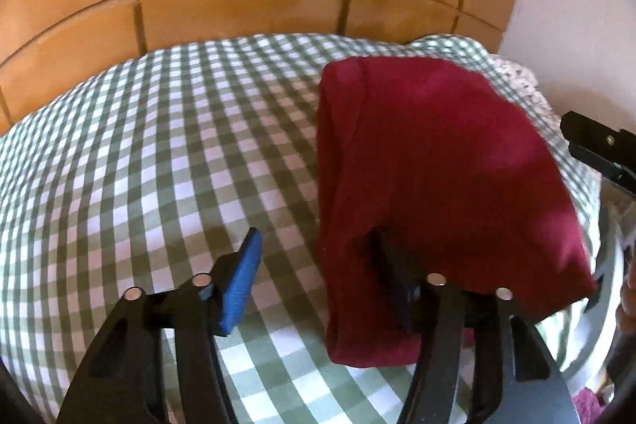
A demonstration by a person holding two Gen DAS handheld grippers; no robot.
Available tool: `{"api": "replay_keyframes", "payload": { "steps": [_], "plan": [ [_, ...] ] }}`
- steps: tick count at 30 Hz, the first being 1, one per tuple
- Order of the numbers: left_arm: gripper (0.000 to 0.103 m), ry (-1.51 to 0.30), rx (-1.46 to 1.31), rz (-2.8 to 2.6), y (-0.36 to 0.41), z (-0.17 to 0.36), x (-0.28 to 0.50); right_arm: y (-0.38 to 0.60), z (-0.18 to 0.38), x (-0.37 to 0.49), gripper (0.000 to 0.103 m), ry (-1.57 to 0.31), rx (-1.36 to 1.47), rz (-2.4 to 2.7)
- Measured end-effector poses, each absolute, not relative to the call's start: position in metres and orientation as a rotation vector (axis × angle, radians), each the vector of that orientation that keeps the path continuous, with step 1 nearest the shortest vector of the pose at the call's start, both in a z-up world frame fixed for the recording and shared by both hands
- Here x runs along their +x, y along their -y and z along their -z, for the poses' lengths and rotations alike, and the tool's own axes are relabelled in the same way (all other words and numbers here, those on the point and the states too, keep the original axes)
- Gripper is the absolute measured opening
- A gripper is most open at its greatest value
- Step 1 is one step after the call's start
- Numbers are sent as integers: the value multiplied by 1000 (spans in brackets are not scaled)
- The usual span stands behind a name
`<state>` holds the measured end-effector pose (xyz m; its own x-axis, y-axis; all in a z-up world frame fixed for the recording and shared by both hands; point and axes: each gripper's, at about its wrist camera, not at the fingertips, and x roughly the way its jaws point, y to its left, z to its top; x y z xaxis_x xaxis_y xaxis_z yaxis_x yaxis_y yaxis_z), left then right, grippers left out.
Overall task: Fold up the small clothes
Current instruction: 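Lower the folded sweater onto the bed and open both grippers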
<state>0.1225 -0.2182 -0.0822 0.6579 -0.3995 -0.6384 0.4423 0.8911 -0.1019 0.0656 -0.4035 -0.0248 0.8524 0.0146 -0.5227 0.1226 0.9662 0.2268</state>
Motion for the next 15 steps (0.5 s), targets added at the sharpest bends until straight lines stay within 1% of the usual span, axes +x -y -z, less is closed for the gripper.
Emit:
{"api": "replay_keyframes", "payload": {
  "steps": [1, 2, 3, 5, 7, 8, 9, 11, 13, 15],
  "plan": [
    [67, -718, 46, 468, 218, 85, 126, 400, 37, 80, 73, -616, 254, 62],
    [72, -727, 28, 458, 215, 86, 129, 399, 52, 93, 75, -683, 237, 86],
    [73, -729, 18, 455, 213, 84, 129, 399, 58, 98, 77, -696, 214, 114],
    [73, -718, 27, 448, 212, 80, 121, 397, 56, 92, 78, -672, 219, 132],
    [77, -684, 52, 418, 207, 72, 107, 398, 51, 85, 82, -663, 235, 140],
    [79, -674, 52, 406, 204, 70, 103, 399, 50, 81, 85, -652, 248, 142],
    [79, -666, 49, 398, 202, 68, 100, 399, 46, 75, 86, -636, 259, 149],
    [79, -656, 40, 387, 198, 65, 94, 397, 41, 67, 86, -610, 254, 169],
    [82, -647, 30, 375, 193, 62, 88, 390, 35, 53, 86, -581, 250, 182],
    [82, -638, 26, 369, 191, 60, 84, 383, 30, 42, 86, -567, 241, 185]
  ]
}}
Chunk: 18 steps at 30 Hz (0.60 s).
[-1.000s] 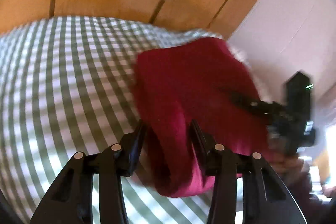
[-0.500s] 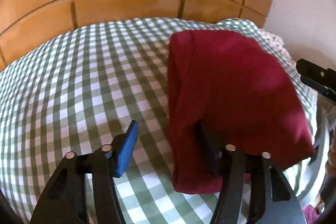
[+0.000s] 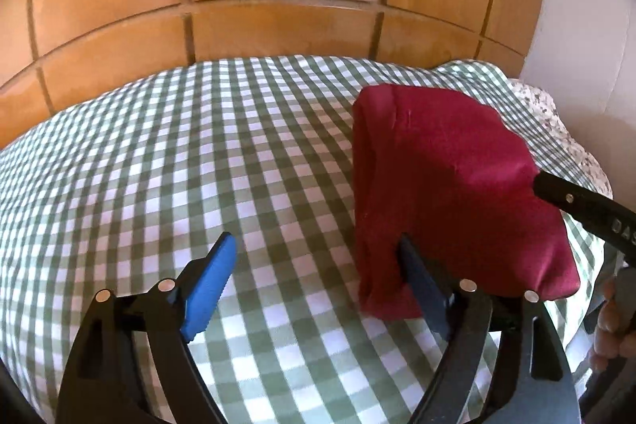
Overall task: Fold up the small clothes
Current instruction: 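Lower the folded sweater onto the bed and open both grippers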
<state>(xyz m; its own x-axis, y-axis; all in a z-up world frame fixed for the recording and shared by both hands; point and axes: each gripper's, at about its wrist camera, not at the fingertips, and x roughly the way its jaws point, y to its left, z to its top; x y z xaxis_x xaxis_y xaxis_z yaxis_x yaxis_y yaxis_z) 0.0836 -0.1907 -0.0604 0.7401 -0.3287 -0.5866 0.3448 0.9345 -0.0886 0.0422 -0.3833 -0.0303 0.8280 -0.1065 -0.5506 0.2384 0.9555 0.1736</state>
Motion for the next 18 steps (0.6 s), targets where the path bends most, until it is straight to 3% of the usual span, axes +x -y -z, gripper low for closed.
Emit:
{"api": "replay_keyframes", "payload": {
  "steps": [9, 14, 18],
  "plan": [
    [82, -615, 10, 350, 177, 53, 67, 367, 29, 26, 82, -561, 175, 182],
    [82, -607, 9, 329, 172, 53, 63, 359, 62, 40, 83, -676, 150, 209],
    [82, -594, 11, 314, 167, 54, 57, 350, 66, 37, 84, -661, 95, 253]
  ]
}}
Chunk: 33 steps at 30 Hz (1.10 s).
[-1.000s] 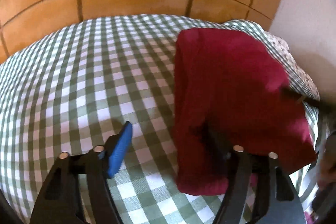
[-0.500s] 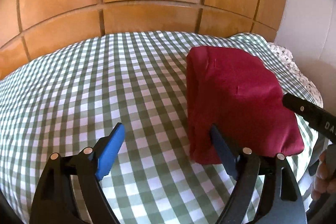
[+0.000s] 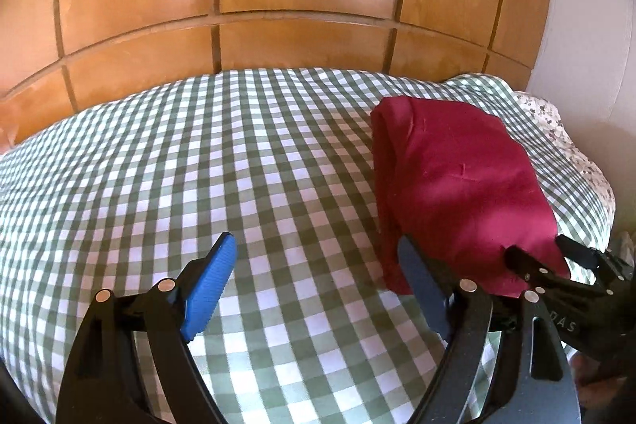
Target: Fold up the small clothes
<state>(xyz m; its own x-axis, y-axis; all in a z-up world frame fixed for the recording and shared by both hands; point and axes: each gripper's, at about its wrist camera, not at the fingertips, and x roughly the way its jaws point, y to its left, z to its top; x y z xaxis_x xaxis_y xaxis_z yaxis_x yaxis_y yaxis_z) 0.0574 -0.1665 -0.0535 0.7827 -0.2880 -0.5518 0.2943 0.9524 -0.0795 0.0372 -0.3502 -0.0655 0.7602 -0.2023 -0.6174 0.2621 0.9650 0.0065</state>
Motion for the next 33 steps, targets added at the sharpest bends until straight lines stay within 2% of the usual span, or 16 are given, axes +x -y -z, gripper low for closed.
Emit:
{"api": "replay_keyframes", "payload": {
  "steps": [4, 14, 16, 19, 33],
  "plan": [
    [82, -600, -3, 301, 160, 56, 56, 350, 57, 28, 85, -639, 143, 269],
    [82, -626, -42, 275, 143, 71, 46, 339, 42, -5, 101, -590, 160, 375],
    [82, -622, -46, 263, 140, 73, 41, 339, 41, -11, 101, -590, 167, 390],
    [89, -606, -38, 249, 135, 73, 30, 335, 45, -18, 101, -616, 145, 417],
    [91, -571, -35, 192, 125, 68, -2, 321, 46, -41, 101, -543, 79, 456]
  ]
}}
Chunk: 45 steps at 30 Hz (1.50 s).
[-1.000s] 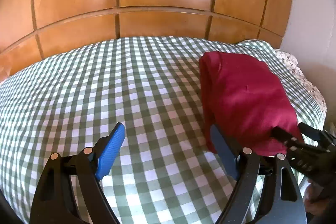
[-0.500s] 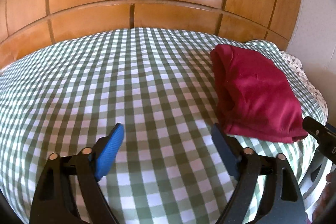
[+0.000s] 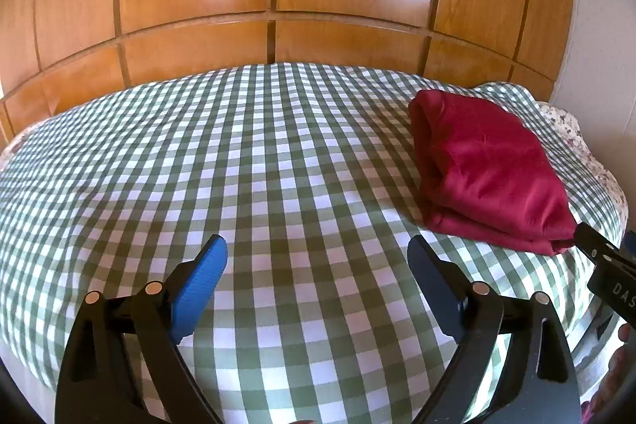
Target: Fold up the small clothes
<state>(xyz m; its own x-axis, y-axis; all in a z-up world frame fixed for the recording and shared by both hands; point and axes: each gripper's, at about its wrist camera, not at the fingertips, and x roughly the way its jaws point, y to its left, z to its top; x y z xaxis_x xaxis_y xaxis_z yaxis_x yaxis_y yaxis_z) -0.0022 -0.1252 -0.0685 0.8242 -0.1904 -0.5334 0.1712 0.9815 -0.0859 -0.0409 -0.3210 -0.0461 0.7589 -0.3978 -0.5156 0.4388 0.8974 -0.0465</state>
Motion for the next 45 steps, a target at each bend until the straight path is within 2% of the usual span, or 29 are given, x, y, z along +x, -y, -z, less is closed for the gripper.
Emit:
{"api": "replay_keyframes", "payload": {
  "steps": [3, 45],
  "plan": [
    [96, -554, -24, 187, 127, 66, -6, 321, 46, -42, 101, -536, 84, 456],
    [98, -539, 9, 190, 131, 67, -17, 318, 45, -46, 101, -500, 135, 414]
  ]
}}
